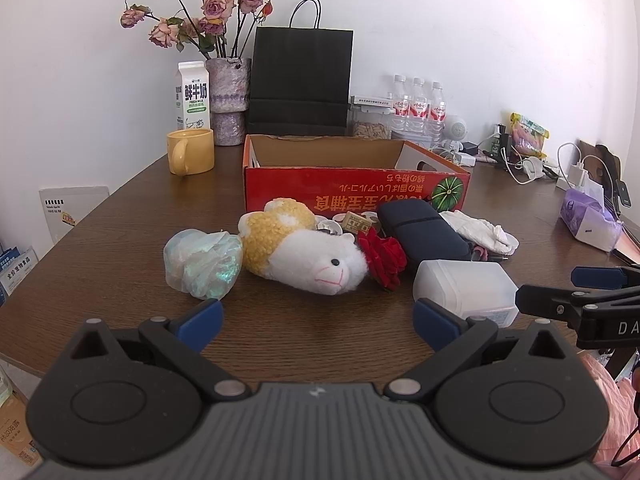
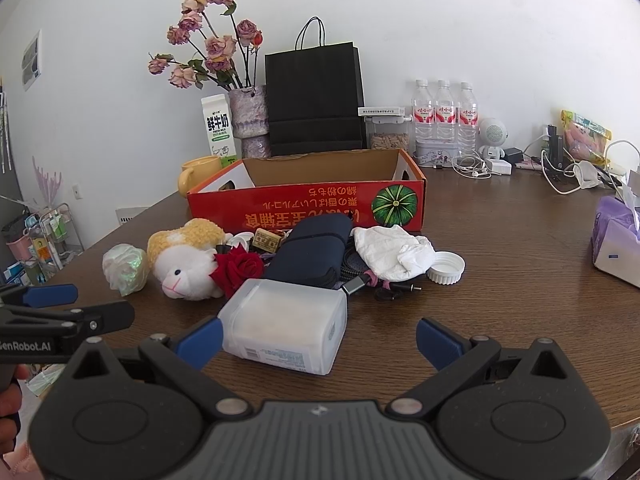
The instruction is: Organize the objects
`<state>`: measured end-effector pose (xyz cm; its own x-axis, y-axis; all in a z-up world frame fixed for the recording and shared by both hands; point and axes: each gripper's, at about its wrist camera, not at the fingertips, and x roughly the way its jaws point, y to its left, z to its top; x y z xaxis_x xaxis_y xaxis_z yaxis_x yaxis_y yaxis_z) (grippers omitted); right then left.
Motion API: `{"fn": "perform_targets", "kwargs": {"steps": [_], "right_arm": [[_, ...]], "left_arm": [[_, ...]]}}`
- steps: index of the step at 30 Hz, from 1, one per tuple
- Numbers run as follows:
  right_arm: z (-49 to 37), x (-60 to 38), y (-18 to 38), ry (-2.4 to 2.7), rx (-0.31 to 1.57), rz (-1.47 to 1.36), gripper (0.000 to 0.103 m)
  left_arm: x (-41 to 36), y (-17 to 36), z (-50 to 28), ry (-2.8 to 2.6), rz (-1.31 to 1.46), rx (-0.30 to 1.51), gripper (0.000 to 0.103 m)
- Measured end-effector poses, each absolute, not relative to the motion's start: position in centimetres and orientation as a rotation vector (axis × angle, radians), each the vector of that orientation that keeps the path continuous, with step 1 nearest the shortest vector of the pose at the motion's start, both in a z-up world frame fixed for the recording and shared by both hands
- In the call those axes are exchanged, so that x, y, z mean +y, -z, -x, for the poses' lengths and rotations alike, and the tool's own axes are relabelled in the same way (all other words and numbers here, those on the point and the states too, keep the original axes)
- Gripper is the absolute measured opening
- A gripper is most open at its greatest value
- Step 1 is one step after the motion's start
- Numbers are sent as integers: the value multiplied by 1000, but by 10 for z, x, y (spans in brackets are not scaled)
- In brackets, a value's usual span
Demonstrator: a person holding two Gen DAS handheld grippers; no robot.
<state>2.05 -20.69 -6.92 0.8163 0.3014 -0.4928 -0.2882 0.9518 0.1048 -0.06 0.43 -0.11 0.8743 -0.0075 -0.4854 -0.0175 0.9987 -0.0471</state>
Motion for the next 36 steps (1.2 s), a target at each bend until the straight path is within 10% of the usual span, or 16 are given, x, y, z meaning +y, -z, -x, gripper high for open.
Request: {"fn": "perform_targets", "kwargs": {"steps": [36], "right_arm": [[-20, -205, 71, -316, 538, -22, 103]], "left_arm": [[8, 2, 0, -14, 57, 511, 103]]}}
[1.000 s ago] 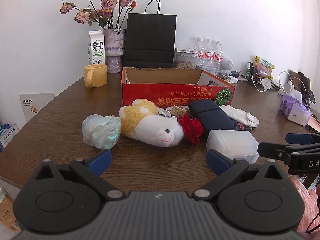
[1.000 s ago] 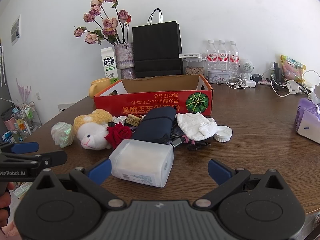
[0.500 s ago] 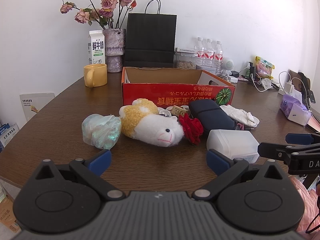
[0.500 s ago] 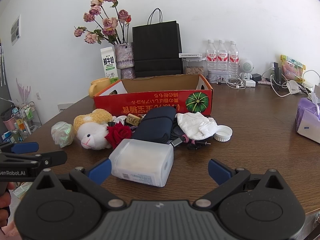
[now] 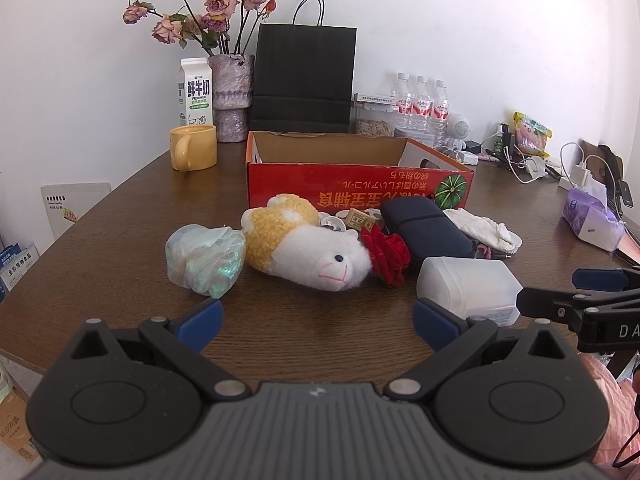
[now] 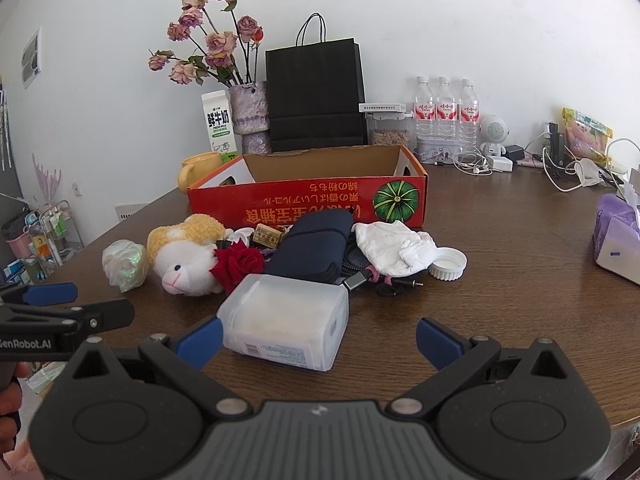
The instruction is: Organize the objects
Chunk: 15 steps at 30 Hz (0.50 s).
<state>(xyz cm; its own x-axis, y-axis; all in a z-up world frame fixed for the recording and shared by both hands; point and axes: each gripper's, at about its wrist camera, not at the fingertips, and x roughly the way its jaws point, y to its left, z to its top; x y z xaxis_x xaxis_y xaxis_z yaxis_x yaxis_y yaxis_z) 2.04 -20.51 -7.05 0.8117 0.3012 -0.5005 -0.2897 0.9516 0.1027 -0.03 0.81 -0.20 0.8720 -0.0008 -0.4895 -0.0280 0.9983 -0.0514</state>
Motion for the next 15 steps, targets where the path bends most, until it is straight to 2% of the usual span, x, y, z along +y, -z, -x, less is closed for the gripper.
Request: {"fn": "perform_targets", "kwargs": {"steps": [15], "right_arm": [[-48, -170, 80, -307, 569, 55, 103]], "left_arm": [[49, 7, -22, -152, 70, 501, 103]]}}
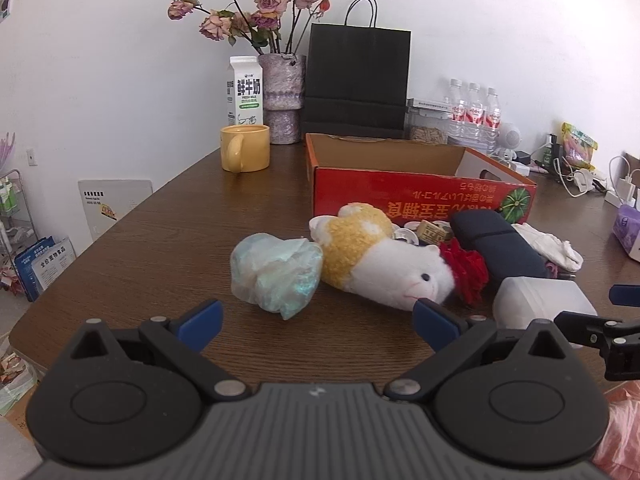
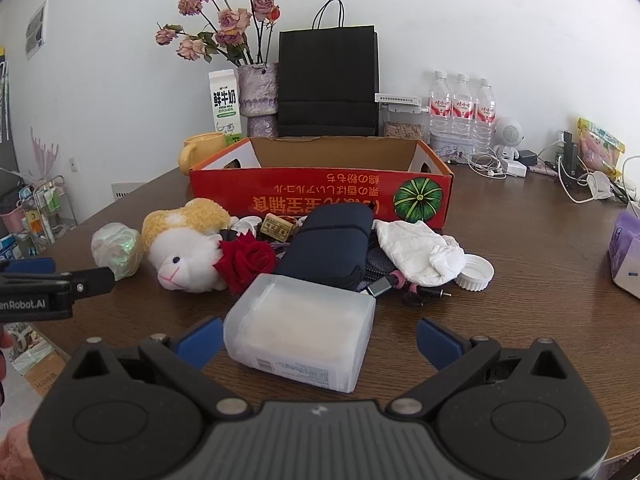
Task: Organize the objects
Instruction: 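Reach the left tool to the pale green plastic bag and grasp it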
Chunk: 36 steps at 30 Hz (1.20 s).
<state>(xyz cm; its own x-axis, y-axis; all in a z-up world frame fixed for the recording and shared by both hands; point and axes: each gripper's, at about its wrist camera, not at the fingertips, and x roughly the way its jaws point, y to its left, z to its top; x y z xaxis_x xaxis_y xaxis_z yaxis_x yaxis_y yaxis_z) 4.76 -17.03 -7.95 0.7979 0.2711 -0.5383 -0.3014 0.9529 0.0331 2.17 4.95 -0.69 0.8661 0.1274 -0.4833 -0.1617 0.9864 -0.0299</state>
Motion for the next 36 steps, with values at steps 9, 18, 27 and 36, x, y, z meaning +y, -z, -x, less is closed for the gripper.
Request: {"fn": "perform_targets", "kwargs": {"steps": [9, 18, 27, 36], "right_arm": [[-69, -143, 85, -267, 593, 92, 103], [-88, -134, 99, -210, 642, 89, 103], [-100, -131, 106, -187, 655, 70, 103], [-83, -145, 103, -256, 605, 21, 82]], "left_arm": [[80, 11, -47, -210, 66, 514, 103], [92, 18, -80, -182, 51, 523, 103], [98, 29, -96, -115, 109, 533, 68], [95, 16, -69, -95, 147, 485, 41]]}}
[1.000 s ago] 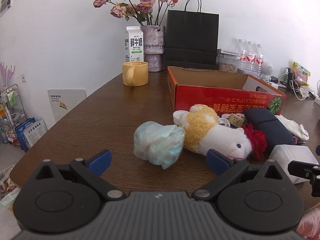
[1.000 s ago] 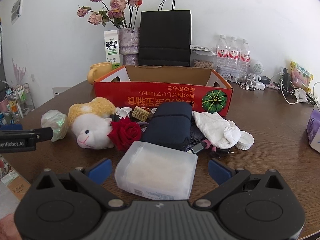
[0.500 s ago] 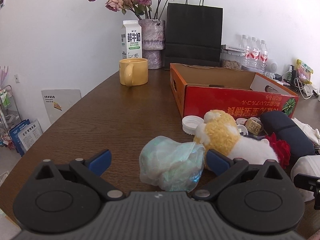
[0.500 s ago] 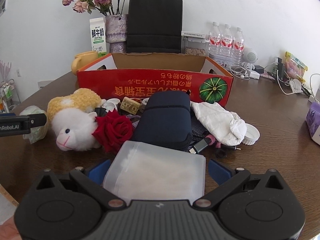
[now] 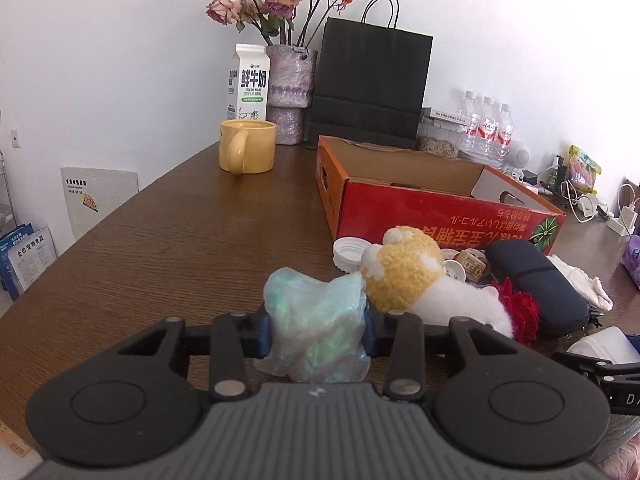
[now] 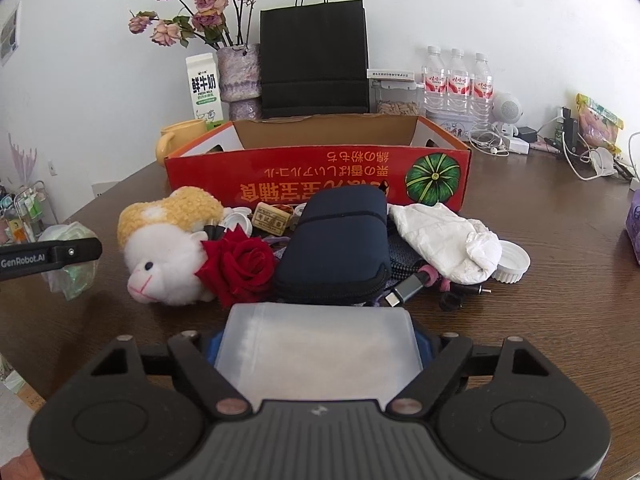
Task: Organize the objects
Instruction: 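Reach the left tool to the pale green plastic bag and grasp it, then drop the green bag into the box while the right tool carries the white container in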
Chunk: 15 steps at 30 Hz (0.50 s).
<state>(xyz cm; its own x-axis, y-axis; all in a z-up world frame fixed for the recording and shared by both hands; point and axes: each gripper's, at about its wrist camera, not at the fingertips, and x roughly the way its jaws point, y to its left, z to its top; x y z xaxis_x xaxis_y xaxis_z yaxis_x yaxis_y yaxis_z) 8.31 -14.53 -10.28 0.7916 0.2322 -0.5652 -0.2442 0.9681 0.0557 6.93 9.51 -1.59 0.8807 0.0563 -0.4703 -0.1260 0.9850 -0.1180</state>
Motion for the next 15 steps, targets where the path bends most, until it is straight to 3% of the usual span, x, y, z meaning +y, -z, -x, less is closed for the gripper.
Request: {"fn": "perform_targets", "kwargs": {"steps": [15], "right_arm": [[-93, -156, 46, -304, 379, 36, 81]], "left_arm": [[38, -57, -94, -16, 61, 308, 42]]}}
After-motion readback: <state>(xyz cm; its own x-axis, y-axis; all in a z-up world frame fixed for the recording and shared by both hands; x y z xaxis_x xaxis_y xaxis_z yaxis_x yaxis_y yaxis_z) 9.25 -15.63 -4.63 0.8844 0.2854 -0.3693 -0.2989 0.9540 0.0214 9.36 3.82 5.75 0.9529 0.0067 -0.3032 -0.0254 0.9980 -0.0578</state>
